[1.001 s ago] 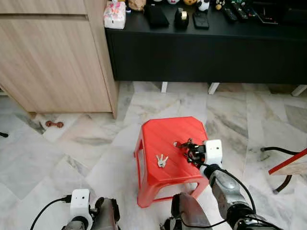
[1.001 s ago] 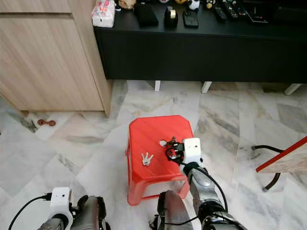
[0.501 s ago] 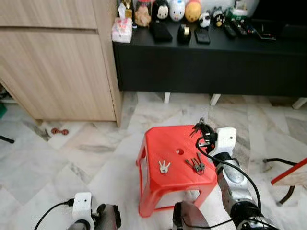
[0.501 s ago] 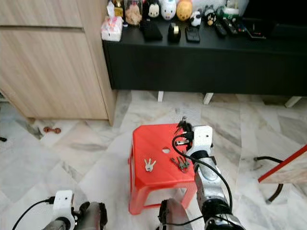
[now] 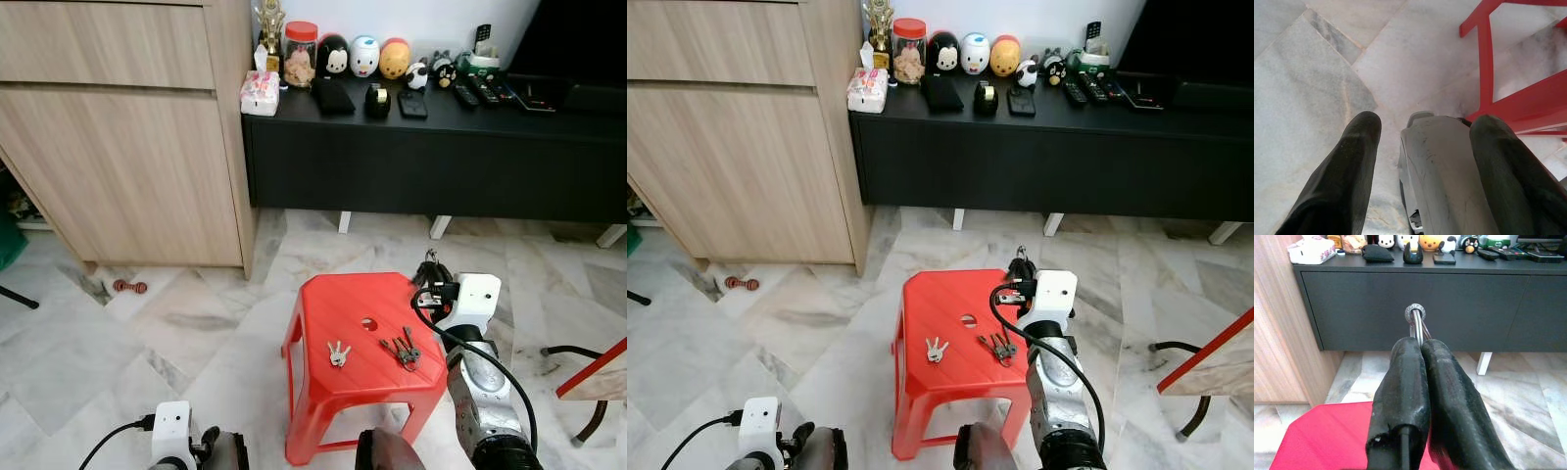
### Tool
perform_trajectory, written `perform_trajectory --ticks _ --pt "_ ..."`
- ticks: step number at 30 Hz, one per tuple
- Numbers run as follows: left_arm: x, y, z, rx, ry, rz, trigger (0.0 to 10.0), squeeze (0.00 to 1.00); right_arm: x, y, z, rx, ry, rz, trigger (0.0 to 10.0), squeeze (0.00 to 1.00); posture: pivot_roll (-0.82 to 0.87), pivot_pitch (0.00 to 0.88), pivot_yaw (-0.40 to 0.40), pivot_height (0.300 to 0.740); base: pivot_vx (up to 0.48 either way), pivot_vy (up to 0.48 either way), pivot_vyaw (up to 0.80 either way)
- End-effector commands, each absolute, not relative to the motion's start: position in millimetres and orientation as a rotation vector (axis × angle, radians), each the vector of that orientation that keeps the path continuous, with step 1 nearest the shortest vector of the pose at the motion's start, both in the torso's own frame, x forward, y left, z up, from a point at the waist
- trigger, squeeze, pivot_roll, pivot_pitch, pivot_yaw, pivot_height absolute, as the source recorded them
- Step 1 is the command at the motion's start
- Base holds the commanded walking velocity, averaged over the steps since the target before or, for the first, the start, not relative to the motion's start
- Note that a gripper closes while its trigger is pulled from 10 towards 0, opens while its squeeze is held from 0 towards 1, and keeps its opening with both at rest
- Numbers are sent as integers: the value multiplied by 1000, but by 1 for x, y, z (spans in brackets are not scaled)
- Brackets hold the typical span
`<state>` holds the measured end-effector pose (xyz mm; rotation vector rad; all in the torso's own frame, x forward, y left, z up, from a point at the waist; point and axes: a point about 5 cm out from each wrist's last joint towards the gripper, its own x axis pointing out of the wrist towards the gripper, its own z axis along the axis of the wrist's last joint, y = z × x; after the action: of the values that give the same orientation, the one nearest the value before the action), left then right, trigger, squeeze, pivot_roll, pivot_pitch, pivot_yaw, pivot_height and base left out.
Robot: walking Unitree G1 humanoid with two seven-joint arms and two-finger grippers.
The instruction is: Hang keys on a hook
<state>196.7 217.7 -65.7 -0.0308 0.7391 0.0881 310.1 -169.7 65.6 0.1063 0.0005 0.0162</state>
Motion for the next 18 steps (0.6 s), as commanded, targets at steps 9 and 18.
perform_trajectory --ticks 9,18 --pt "182 211 -76 -89 797 91 10000 0 315 -164 72 152 1 2 10000 0 40 0 -113 618 -147 0 0" --pt "179 212 -77 -85 807 82 10000 0 312 -165 67 150 21 -14 10000 0 35 0 -101 618 -307 0 0"
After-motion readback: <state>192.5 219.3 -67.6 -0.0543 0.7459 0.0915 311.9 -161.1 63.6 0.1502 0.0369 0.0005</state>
